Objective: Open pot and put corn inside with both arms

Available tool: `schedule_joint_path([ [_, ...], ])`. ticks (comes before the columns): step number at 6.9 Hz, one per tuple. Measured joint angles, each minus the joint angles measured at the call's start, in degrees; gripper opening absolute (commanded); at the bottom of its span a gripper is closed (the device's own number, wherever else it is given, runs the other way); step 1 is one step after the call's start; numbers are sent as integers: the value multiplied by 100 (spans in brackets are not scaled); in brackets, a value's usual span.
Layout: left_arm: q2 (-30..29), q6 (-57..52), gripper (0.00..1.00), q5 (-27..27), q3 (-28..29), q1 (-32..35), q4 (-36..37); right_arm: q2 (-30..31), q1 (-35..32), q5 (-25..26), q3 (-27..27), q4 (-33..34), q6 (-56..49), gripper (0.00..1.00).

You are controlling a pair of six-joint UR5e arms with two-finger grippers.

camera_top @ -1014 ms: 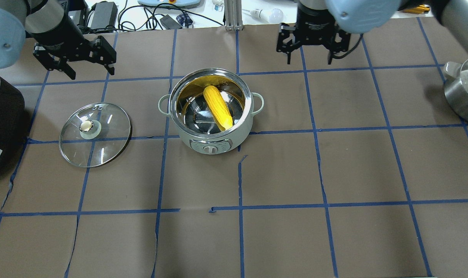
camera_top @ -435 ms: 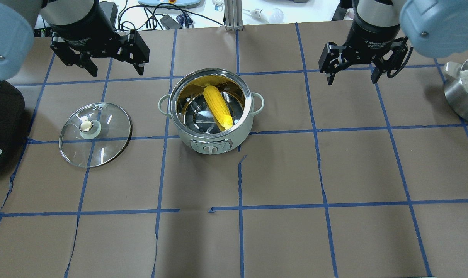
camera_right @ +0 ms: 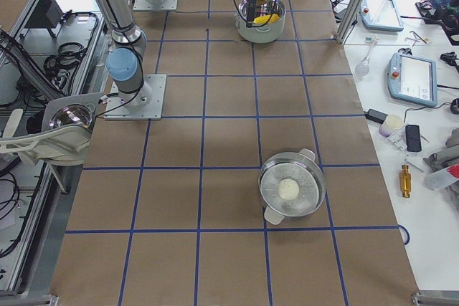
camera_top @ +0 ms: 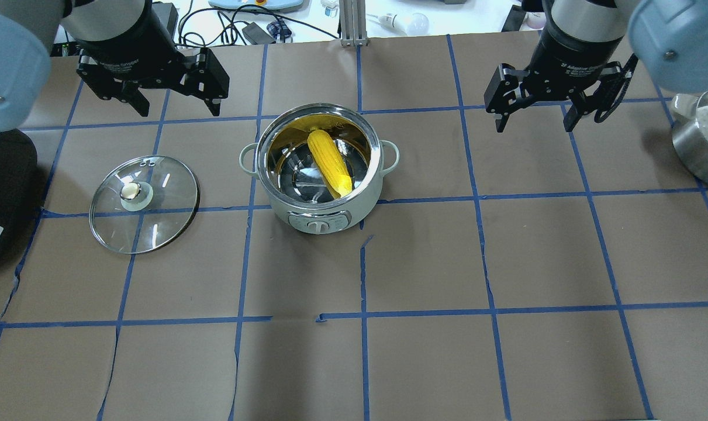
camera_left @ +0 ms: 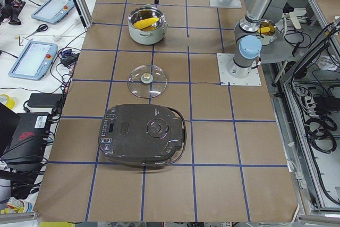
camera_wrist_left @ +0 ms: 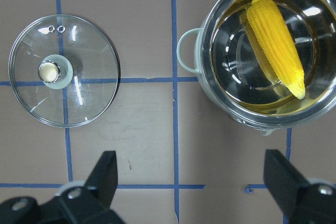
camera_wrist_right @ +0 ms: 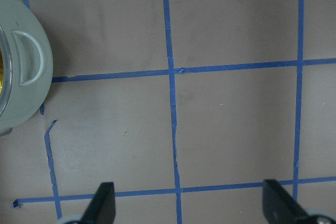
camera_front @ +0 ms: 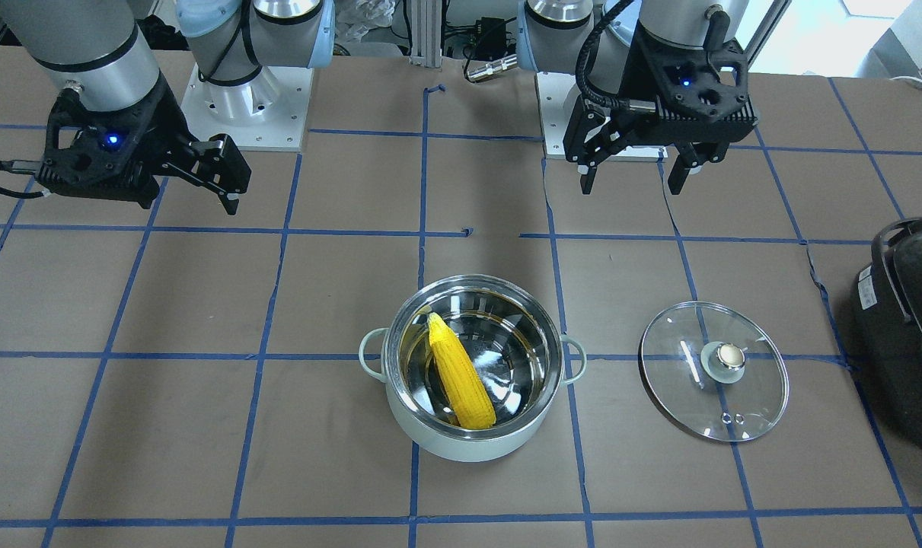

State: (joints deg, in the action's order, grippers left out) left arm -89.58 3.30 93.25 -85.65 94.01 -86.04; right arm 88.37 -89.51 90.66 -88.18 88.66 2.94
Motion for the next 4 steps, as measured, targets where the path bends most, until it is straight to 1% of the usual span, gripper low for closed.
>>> schedule_joint_path([
  [2, -1, -75, 100, -133, -13, -164, 257, 103, 4, 10, -5, -137, 23, 100],
  [4, 8, -121, 100, -187, -23, -242, 296, 117, 4, 5, -6, -142, 23, 100],
])
